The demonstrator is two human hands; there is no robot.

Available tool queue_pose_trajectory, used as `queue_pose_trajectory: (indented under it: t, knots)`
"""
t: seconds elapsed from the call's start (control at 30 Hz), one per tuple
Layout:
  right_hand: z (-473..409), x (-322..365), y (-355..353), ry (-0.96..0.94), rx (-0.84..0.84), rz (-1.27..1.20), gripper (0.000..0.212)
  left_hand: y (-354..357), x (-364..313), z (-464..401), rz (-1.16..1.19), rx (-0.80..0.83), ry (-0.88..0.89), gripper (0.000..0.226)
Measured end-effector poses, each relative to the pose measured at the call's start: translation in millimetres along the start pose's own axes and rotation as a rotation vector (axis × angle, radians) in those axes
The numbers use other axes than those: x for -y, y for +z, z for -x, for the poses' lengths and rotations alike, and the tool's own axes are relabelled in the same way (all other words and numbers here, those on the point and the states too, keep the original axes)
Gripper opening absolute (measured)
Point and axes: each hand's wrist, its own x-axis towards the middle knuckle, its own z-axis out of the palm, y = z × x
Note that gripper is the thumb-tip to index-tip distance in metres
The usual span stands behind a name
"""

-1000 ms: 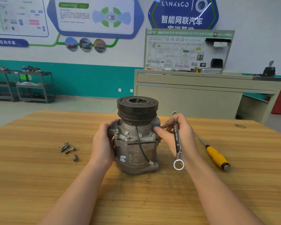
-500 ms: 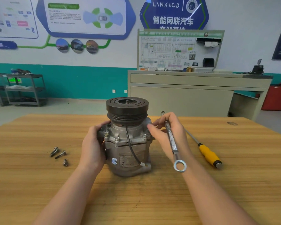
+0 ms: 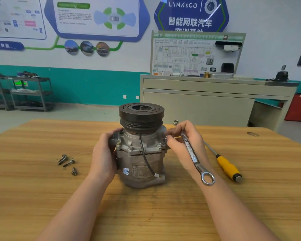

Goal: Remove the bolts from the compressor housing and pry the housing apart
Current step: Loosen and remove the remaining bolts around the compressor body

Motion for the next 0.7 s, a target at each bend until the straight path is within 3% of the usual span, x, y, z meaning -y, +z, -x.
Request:
queue_pose_trajectory:
  t: [0.23, 0.3, 0.37, 0.47, 0.6, 0.7]
  knots:
    - [0.8, -0.2, 0.8, 0.0, -0.028, -0.055, 0.032, 3.6, -3.1, 5.3, -0.022, -0.016, 0.015, 0.035]
    - [0.0, 2.5, -1.7, -0.029, -0.066, -0.136, 0.032, 4.5, -5.8, 12.1, -0.22, -0.091, 0.221, 0.031]
    - [0.4, 7.2, -3.4, -0.077, -0.088, -0.22, 0.034, 4.5, -13.2, 21.8, -0.454, -0.178, 0.625, 0.02]
    - [5.7, 16.4, -0.6, -0.167, -0.05, -0.334, 0.032, 7.3, -19.9, 33.4, -0.709, -0.088, 1.028, 0.014]
    - [16.8, 28.4, 11.3, -0.239, 0.04, -0.39, 0.031, 16.7, -14.0, 40.5, -1.033, 0.053, 1.1, 0.025]
    - [21.8, 32.3, 17.1, -0.264, 0.059, -0.386, 0.03, 17.8, -12.1, 38.8, -1.049, 0.094, 1.178, 0.022]
